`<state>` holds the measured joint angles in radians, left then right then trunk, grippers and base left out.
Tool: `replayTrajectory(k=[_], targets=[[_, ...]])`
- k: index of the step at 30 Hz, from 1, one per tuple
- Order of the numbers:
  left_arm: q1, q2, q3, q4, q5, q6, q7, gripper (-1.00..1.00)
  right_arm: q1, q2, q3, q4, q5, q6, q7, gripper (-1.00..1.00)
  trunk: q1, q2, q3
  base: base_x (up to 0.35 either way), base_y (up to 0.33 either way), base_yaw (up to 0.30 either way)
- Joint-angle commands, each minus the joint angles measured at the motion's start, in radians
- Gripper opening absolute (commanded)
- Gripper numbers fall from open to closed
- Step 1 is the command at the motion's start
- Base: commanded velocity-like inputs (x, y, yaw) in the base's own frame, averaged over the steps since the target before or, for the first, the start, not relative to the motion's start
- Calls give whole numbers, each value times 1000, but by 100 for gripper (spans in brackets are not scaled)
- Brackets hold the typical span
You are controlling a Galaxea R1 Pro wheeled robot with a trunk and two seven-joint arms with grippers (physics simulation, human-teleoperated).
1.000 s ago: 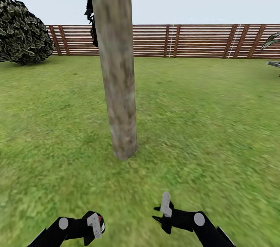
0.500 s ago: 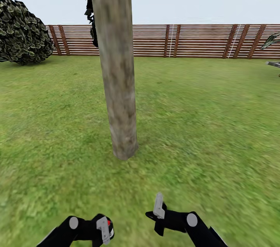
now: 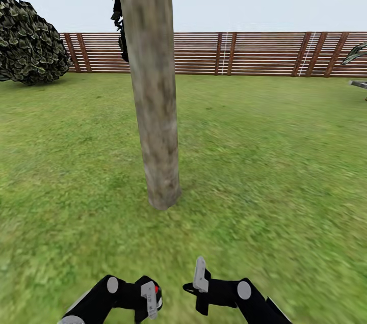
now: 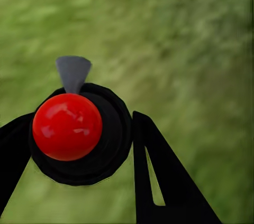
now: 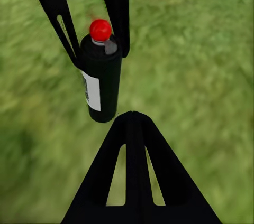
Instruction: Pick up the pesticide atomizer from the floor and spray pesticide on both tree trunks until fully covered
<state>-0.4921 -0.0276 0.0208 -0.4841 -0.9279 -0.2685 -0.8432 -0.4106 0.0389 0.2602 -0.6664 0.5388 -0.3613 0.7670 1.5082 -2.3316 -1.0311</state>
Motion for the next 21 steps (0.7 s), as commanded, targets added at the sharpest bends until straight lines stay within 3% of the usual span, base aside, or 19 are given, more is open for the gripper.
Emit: replayTrajectory(k=[1,3,6,15,18,21], targets=[[-2,-6,2,-2,-8,-4,-9,-100,0,0,-1,-1,9,-5,0,-100,0,0,-1,0,0,0],[-23,-27,2,-14,-10,-4,-54,-100,-1,1,-1,-2,9,-5,0,-100,0,0,-1,0,0,0],[-31,-31,2,-17,-10,-3,-73,-100,-4,1,-1,-1,9,-5,0,-100,0,0,-1,0,0,0],[-37,-35,2,-19,-14,-5,-84,-100,-11,1,-1,-1,9,-5,0,-100,0,0,-1,0,0,0],[-37,-46,2,-19,-44,-5,-85,-100,-12,1,-1,-2,9,-5,0,-100,0,0,-1,0,0,0],[-37,-54,2,-19,-52,-3,-84,-100,-13,1,-1,-14,9,-5,0,-100,0,0,-1,0,0,0]])
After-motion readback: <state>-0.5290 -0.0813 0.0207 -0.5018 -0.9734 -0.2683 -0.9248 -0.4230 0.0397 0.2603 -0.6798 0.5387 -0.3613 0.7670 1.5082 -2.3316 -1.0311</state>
